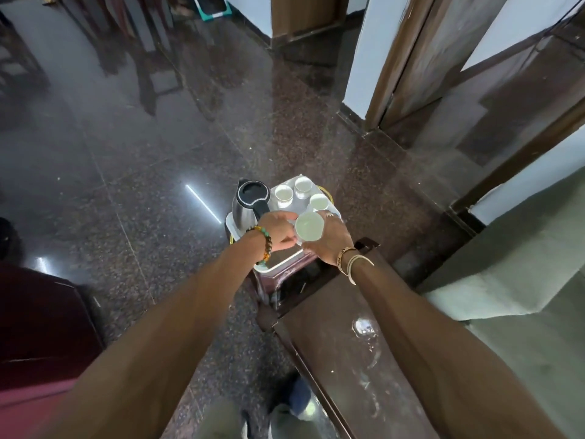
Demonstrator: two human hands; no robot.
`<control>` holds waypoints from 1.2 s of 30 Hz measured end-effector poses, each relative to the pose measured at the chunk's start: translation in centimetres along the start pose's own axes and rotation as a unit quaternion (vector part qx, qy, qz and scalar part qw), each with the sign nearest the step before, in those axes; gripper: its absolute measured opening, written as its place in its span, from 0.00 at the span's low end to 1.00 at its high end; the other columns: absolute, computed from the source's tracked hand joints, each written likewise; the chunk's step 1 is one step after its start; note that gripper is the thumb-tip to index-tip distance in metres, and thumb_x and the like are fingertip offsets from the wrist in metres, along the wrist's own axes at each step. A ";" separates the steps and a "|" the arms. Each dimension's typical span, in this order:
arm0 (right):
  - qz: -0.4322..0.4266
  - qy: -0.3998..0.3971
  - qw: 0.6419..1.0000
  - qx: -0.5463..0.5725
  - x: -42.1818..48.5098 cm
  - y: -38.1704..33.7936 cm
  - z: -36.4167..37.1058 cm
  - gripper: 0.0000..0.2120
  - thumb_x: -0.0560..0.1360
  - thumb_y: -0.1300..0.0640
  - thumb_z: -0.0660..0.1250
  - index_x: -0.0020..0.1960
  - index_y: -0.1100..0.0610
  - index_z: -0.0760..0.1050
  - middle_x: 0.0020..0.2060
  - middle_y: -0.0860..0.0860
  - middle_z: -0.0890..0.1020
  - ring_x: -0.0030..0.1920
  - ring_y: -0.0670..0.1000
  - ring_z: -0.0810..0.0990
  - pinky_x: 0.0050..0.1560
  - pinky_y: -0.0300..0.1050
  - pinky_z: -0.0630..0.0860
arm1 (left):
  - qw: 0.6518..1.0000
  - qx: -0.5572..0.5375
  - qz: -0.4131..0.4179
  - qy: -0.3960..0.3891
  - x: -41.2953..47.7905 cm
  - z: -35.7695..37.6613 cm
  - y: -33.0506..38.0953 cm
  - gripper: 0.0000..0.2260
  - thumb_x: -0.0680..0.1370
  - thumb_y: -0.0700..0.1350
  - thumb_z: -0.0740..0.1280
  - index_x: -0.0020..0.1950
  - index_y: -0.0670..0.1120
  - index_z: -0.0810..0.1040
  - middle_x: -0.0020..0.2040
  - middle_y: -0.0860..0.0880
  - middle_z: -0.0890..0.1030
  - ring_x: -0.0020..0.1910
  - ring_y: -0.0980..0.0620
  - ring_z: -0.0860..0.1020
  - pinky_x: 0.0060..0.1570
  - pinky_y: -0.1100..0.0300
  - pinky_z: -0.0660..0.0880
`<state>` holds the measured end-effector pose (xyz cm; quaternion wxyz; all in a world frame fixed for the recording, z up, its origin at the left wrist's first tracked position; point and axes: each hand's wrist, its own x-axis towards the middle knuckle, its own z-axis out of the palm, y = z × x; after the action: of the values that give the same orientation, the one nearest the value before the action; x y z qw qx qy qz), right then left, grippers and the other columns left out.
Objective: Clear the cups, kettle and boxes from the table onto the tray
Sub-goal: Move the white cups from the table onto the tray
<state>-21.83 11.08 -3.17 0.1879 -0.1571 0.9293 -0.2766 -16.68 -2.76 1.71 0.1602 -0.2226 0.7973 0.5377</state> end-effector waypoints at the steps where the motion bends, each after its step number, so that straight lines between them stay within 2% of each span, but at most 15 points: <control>1: 0.006 -0.003 1.000 -0.003 1.0 0.1 0.2 0.35 0.62 0.48 0.79 0.65 0.56 0.71 0.57 0.51 0.78 0.57 0.54 0.79 0.58 0.49 0.77 | 0.999 -0.003 -0.033 0.007 0.9 -0.1 0.0 0.23 0.79 0.32 0.60 0.72 0.46 0.69 0.69 0.39 0.73 0.56 0.50 0.79 0.64 0.52 0.74; 3: 0.017 -0.008 1.000 -0.005 2.7 0.6 0.8 0.36 0.63 0.47 0.79 0.66 0.56 0.70 0.57 0.51 0.78 0.58 0.53 0.78 0.56 0.44 0.75 | 0.995 0.082 -0.050 -0.007 2.2 -0.6 -0.2 0.14 0.81 0.39 0.61 0.65 0.41 0.77 0.70 0.44 0.72 0.66 0.50 0.73 0.69 0.56 0.68; 4: 0.023 -0.009 1.000 -0.004 3.7 0.8 1.1 0.36 0.63 0.47 0.79 0.66 0.55 0.69 0.57 0.51 0.78 0.58 0.53 0.78 0.55 0.42 0.73 | 0.982 0.186 -0.011 -0.022 3.1 -0.9 -0.2 0.13 0.81 0.43 0.61 0.61 0.41 0.80 0.70 0.47 0.72 0.68 0.51 0.70 0.69 0.56 0.66; 6: 0.041 -0.012 0.999 -0.007 5.3 1.3 1.9 0.38 0.62 0.46 0.79 0.67 0.54 0.69 0.58 0.51 0.77 0.58 0.53 0.78 0.56 0.43 0.74 | 0.975 0.219 -0.025 -0.027 5.2 -1.2 0.0 0.15 0.81 0.47 0.60 0.59 0.41 0.80 0.67 0.49 0.74 0.68 0.50 0.70 0.68 0.56 0.66; 7: 0.050 -0.015 0.999 -0.007 6.2 1.5 2.2 0.38 0.63 0.46 0.79 0.68 0.54 0.68 0.59 0.51 0.76 0.59 0.53 0.77 0.59 0.45 0.75 | 0.975 0.213 -0.061 -0.031 6.0 -1.3 0.3 0.15 0.81 0.47 0.60 0.61 0.41 0.79 0.67 0.49 0.73 0.68 0.49 0.71 0.68 0.55 0.67; 8: 0.055 -0.019 0.998 -0.007 7.0 1.8 2.6 0.39 0.63 0.47 0.79 0.69 0.54 0.67 0.61 0.51 0.75 0.60 0.53 0.76 0.61 0.47 0.75 | 0.982 0.186 -0.033 -0.027 7.4 -1.1 -0.5 0.15 0.81 0.46 0.60 0.63 0.41 0.77 0.68 0.47 0.73 0.69 0.48 0.70 0.68 0.55 0.67; 10: 0.060 -0.025 0.998 -0.010 9.1 2.6 3.9 0.40 0.64 0.48 0.79 0.70 0.54 0.66 0.62 0.52 0.74 0.62 0.54 0.76 0.64 0.48 0.74 | 0.988 0.111 -0.099 -0.037 10.4 -0.5 -1.3 0.16 0.80 0.40 0.60 0.68 0.38 0.72 0.71 0.43 0.70 0.70 0.44 0.70 0.68 0.55 0.69; 12: 0.068 -0.035 0.997 -0.008 11.0 3.3 5.2 0.40 0.64 0.50 0.79 0.71 0.54 0.66 0.63 0.52 0.74 0.63 0.53 0.75 0.65 0.48 0.72 | 0.990 0.067 -0.120 -0.031 13.1 0.0 -2.0 0.20 0.79 0.33 0.60 0.71 0.38 0.69 0.70 0.38 0.72 0.67 0.41 0.73 0.62 0.54 0.75; 15: 0.077 -0.045 0.996 0.000 13.5 4.4 7.2 0.40 0.64 0.52 0.79 0.71 0.55 0.65 0.64 0.52 0.73 0.64 0.53 0.74 0.66 0.49 0.72 | 0.979 0.171 -0.108 -0.036 16.5 0.7 -3.3 0.18 0.78 0.34 0.59 0.68 0.38 0.71 0.67 0.40 0.75 0.65 0.43 0.74 0.59 0.63 0.70; 18: 0.096 -0.050 0.994 0.008 15.5 5.2 8.7 0.40 0.65 0.54 0.79 0.72 0.55 0.65 0.64 0.52 0.73 0.64 0.53 0.74 0.66 0.49 0.72 | 0.951 0.296 -0.057 -0.066 19.4 1.1 -4.2 0.16 0.80 0.37 0.58 0.68 0.37 0.72 0.66 0.39 0.75 0.65 0.42 0.75 0.53 0.59 0.73; 20: 0.100 -0.057 0.993 0.006 17.1 5.8 9.7 0.39 0.64 0.54 0.79 0.71 0.55 0.66 0.63 0.52 0.74 0.64 0.54 0.75 0.66 0.49 0.72 | 0.942 0.318 -0.055 -0.092 20.9 1.3 -4.5 0.17 0.81 0.39 0.58 0.70 0.37 0.69 0.68 0.39 0.74 0.67 0.42 0.73 0.54 0.59 0.74; 23: 0.117 -0.055 0.992 0.004 18.9 6.1 10.7 0.38 0.64 0.55 0.79 0.70 0.55 0.67 0.62 0.53 0.75 0.64 0.56 0.75 0.66 0.50 0.72 | 0.961 0.250 -0.101 -0.060 22.6 0.8 -4.1 0.17 0.82 0.41 0.60 0.70 0.37 0.68 0.68 0.41 0.73 0.69 0.43 0.71 0.65 0.55 0.68; 28: 0.135 -0.048 0.990 0.007 20.7 6.5 12.1 0.31 0.64 0.55 0.77 0.65 0.52 0.71 0.57 0.52 0.78 0.60 0.55 0.77 0.60 0.48 0.76 | 0.917 0.380 -0.065 -0.101 25.0 1.0 -3.7 0.17 0.82 0.39 0.59 0.70 0.37 0.67 0.69 0.41 0.72 0.69 0.43 0.71 0.67 0.55 0.67; 32: 0.142 -0.055 0.988 0.011 21.8 6.9 13.0 0.30 0.67 0.54 0.74 0.67 0.52 0.71 0.59 0.52 0.77 0.61 0.56 0.77 0.60 0.52 0.76 | 0.892 0.436 -0.050 -0.105 26.1 1.3 -3.6 0.17 0.82 0.37 0.56 0.71 0.37 0.65 0.70 0.40 0.72 0.70 0.43 0.70 0.68 0.54 0.66; 36: 0.139 -0.054 0.989 0.011 22.1 7.3 13.6 0.25 0.68 0.54 0.73 0.64 0.50 0.72 0.57 0.51 0.79 0.58 0.56 0.79 0.57 0.51 0.77 | 0.868 0.480 -0.039 -0.123 26.9 1.4 -4.1 0.18 0.82 0.37 0.55 0.72 0.38 0.63 0.70 0.40 0.71 0.70 0.43 0.69 0.68 0.55 0.66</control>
<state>-36.74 1.96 -23.70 0.2762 -0.0392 0.9274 -0.2491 -37.33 -7.65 -15.32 0.3649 -0.0813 0.9216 0.1047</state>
